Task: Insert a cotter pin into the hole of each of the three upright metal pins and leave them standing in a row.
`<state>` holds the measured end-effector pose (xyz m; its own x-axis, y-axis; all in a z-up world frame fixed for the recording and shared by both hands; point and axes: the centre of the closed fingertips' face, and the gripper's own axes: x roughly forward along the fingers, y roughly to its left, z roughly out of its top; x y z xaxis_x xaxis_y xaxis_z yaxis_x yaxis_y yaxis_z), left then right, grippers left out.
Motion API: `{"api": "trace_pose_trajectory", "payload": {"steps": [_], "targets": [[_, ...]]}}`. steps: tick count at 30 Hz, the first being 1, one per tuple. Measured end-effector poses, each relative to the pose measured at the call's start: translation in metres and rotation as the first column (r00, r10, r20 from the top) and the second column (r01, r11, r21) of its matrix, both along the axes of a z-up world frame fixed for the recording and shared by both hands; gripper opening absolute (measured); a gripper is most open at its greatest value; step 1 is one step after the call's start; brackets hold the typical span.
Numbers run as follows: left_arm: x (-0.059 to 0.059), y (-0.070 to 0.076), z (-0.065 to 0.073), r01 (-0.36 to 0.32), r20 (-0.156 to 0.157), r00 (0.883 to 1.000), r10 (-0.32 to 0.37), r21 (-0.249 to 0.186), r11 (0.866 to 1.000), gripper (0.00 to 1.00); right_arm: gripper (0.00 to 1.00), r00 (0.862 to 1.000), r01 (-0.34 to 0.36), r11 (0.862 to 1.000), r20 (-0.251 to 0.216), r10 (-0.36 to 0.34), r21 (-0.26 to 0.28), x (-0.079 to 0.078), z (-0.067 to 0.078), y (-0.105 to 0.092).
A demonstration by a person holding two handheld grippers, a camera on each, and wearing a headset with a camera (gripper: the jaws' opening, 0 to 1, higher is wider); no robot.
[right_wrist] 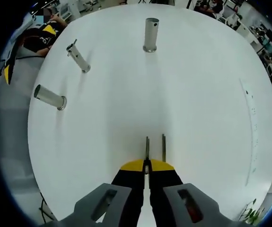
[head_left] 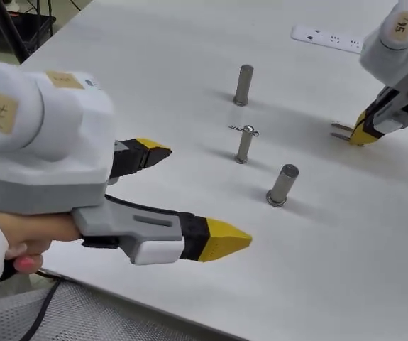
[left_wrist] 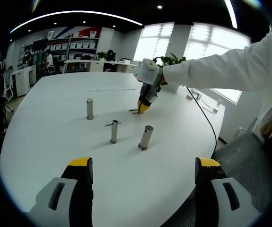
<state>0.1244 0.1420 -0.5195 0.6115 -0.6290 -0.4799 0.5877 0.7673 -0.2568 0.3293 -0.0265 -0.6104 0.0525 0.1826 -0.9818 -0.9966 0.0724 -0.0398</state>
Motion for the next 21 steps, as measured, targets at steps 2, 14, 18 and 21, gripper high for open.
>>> {"api": "trace_pose_trajectory", "payload": {"steps": [2, 14, 18, 21], "targets": [[0.000, 0.000, 0.002, 0.002, 0.005, 1.000, -0.002, -0.002, 1.000, 0.88, 0.00, 1.000, 0.000, 1.000, -0.003, 0.000, 0.004, -0.002, 0.002, -0.002], [0.005, -0.008, 0.006, 0.014, 0.015, 1.000, -0.014, -0.023, 1.000, 0.85, 0.00, 0.997, -0.007, 0.993, 0.071, -0.001, 0.120, -0.017, 0.038, 0.003], [0.007, -0.011, 0.009, 0.020, 0.038, 0.999, -0.020, -0.009, 1.000, 0.82, 0.00, 0.995, -0.025, 0.989, 0.104, 0.010, 0.145, -0.018, 0.047, 0.002], [0.009, -0.011, 0.009, 0.009, 0.043, 0.999, -0.008, -0.013, 1.000, 0.81, 0.00, 0.991, -0.047, 0.984, 0.134, 0.024, 0.175, -0.025, 0.054, 0.004]]}}
